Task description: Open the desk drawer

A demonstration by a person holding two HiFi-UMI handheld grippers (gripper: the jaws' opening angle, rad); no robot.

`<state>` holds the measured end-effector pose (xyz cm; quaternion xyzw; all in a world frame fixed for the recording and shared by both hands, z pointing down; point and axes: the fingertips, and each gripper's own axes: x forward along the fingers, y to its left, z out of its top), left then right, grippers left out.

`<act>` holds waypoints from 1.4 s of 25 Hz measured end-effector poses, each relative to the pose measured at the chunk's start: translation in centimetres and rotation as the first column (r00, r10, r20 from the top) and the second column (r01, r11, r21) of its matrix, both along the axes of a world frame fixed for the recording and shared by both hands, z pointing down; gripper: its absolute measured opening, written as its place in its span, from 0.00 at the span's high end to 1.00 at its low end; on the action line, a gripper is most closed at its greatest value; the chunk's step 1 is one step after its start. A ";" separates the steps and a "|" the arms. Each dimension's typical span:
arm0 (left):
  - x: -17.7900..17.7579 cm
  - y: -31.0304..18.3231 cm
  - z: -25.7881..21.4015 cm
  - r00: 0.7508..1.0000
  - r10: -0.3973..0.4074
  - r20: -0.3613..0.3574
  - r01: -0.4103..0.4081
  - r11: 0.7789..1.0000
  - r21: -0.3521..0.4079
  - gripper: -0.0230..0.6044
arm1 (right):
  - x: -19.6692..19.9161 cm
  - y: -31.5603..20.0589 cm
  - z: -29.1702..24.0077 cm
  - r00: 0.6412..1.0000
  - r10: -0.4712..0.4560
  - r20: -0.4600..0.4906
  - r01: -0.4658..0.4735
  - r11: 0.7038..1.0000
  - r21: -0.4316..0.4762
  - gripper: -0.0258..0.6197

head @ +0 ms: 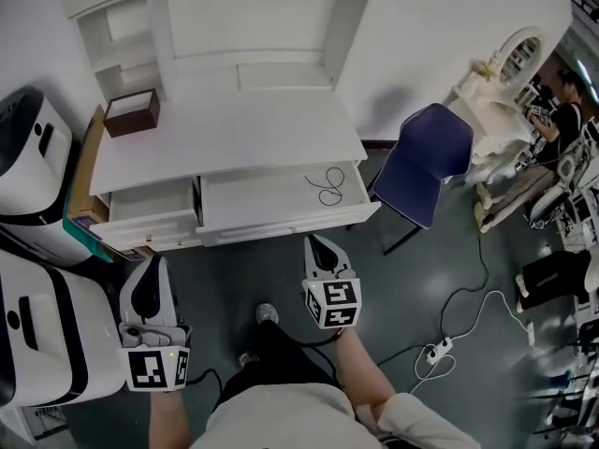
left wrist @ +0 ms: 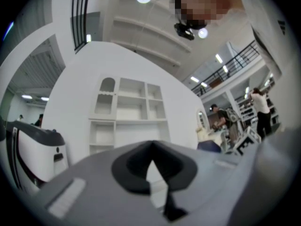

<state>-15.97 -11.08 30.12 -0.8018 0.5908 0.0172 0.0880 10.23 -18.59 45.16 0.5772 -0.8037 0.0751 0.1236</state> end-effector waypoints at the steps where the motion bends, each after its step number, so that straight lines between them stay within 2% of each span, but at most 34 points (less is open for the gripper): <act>1: 0.1 0.2 -0.2 1.000 0.002 -0.001 -0.002 1.000 0.004 0.95 | 0.0 0.3 -0.9 1.000 -0.002 -0.001 0.002 1.000 0.019 0.96; 10: 1.0 2.0 -1.5 1.000 0.015 -0.014 -0.015 0.999 0.038 0.95 | 0.2 3.5 -8.1 1.000 -0.018 0.012 0.016 0.985 0.173 0.96; 20: 1.9 3.8 -2.2 0.999 0.033 -0.026 -0.032 0.998 0.055 0.95 | 1.1 7.7 -14.5 0.999 -0.003 0.038 -0.010 0.942 0.336 0.96; 27: 1.4 4.7 -2.0 0.999 0.022 -0.039 -0.020 0.998 0.052 0.95 | 0.5 9.4 -16.2 1.000 -0.004 0.018 -0.003 0.922 0.388 0.96; 35: 0.6 5.5 -1.8 0.999 0.013 -0.053 -0.011 0.999 0.047 0.95 | -0.3 10.3 -16.4 1.000 -0.012 0.026 0.001 0.919 0.395 0.97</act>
